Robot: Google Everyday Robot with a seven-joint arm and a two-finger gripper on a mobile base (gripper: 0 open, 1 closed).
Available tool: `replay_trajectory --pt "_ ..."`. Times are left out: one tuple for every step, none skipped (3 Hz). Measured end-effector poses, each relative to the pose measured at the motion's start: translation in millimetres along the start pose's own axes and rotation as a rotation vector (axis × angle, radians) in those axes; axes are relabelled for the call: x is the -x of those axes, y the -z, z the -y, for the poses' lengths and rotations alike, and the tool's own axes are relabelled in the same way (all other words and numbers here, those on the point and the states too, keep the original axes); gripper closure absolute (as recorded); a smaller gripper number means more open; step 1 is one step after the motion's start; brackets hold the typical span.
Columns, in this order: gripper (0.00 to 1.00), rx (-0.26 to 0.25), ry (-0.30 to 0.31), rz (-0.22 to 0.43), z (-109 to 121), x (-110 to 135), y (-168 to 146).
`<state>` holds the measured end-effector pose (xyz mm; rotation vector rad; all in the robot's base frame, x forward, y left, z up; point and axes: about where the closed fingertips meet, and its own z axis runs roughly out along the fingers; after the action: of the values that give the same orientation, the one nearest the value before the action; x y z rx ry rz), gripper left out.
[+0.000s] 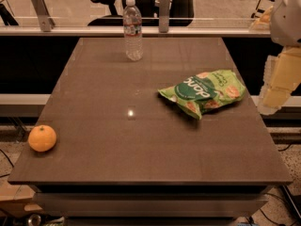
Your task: Move green rice chip bag near orange
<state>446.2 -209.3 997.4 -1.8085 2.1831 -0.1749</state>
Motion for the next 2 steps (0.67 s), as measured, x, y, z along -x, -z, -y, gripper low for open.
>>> replay_trajectory --pt "0.0 0.019 0.068 -0.009 5.0 8.2 -1.5" --pt "0.0 0.043 0.161 0.002 10.4 18.2 -11.3"
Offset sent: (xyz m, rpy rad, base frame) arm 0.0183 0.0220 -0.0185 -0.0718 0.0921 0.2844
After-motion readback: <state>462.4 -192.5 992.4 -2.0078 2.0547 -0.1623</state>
